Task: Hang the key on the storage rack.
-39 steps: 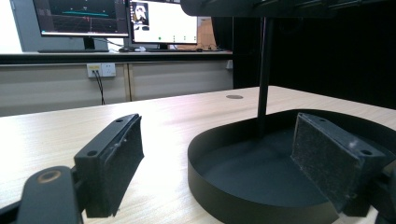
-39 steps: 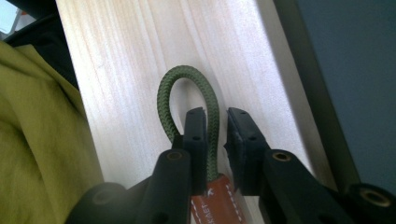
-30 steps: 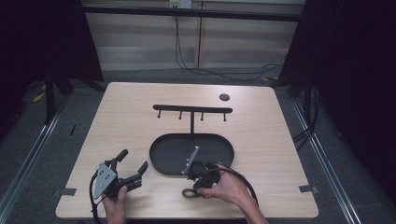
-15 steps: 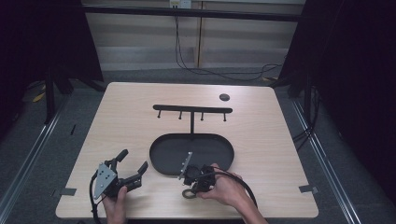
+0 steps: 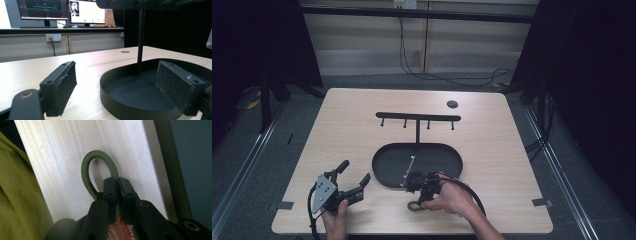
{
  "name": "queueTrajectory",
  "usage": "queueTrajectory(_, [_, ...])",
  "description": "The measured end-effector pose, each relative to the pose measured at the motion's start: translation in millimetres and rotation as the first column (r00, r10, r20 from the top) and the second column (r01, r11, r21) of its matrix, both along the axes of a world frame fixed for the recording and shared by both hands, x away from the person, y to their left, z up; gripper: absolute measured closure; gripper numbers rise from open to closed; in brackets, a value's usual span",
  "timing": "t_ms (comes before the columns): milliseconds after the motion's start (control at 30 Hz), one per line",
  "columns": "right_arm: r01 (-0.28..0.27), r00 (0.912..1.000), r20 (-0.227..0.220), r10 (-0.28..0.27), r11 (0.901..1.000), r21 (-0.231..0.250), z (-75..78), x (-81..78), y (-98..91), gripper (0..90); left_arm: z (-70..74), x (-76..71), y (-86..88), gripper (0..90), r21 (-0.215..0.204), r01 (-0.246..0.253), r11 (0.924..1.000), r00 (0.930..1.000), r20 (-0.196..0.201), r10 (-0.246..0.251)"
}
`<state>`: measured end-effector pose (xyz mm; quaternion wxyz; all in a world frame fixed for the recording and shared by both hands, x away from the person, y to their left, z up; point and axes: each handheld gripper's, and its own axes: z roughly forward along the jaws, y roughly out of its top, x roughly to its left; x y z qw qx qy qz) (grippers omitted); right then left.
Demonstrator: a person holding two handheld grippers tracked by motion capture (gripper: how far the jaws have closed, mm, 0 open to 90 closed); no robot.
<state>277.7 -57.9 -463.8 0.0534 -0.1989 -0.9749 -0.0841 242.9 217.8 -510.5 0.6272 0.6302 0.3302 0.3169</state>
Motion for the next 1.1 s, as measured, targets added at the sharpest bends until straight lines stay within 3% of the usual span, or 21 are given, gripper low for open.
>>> queueTrajectory(567, [0.033,0.9993,-0.015,-0.033,0.9991,-0.026,36.9,15.8,-9.4,85.5,0.1,-0.2,0.2,16.1,0.001,0.003,1.0000,1.0000,0.000,-0.003])
queueTrajectory(1100, [0.014,0.9996,-0.023,-0.015,0.9994,-0.031,64.4,26.4,-12.5,85.5,0.0,-0.2,0.2,16.1,0.001,0.003,1.0000,1.0000,0.000,-0.003])
